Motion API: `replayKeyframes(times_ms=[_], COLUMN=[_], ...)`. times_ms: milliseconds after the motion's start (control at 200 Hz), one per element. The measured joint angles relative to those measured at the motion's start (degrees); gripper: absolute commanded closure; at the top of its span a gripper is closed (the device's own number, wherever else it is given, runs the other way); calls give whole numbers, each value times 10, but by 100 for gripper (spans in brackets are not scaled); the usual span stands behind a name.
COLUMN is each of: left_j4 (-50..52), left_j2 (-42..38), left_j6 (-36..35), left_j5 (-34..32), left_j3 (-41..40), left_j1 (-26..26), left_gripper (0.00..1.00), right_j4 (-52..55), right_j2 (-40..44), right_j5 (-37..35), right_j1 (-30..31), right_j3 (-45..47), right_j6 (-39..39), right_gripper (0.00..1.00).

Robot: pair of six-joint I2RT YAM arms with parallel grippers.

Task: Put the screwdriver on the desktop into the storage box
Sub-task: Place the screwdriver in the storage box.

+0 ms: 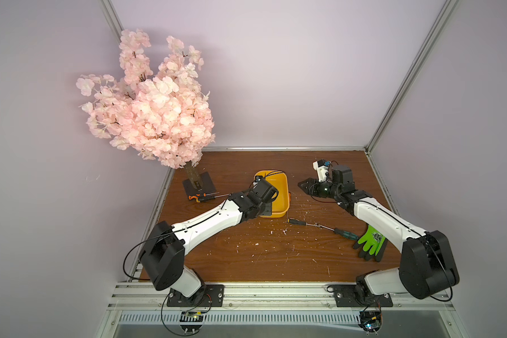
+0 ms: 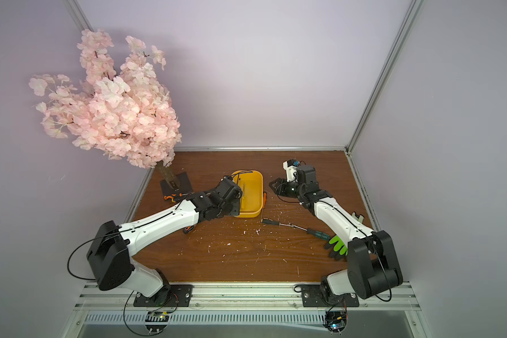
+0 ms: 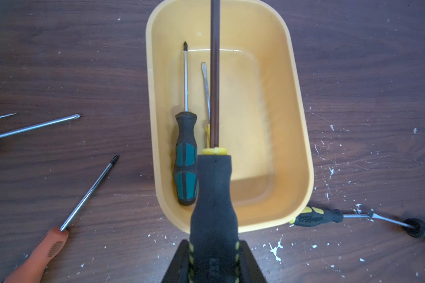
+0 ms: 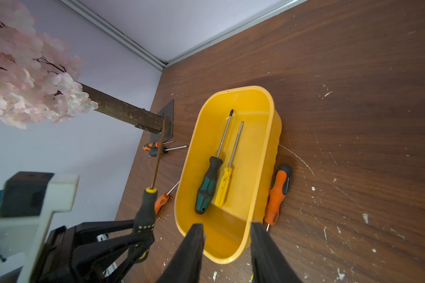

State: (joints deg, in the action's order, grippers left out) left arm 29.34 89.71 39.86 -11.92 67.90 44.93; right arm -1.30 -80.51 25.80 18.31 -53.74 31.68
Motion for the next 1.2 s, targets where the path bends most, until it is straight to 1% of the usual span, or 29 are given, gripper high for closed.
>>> replayKeyframes(times_ms=[205, 460, 841, 1196], left_j4=[-12, -26, -51, -58], left_j2=[63, 131, 183, 242], left_j6=[-28, -61, -86, -94], left_j5=[27, 56, 95, 115], left_j3=[50, 122, 133, 171], left_j1=[-17, -37, -62, -66], left_gripper=[100, 100, 100, 100], right_j4=[0, 6, 20, 20], right_j2=[16, 39, 45, 90], right_j5=[0, -5, -21, -35], right_j1=[-12, -12, -12, -12], right_j3=[11, 25, 27, 56], right_j6=[3, 4, 11, 11], right_gripper=[62, 62, 62, 62])
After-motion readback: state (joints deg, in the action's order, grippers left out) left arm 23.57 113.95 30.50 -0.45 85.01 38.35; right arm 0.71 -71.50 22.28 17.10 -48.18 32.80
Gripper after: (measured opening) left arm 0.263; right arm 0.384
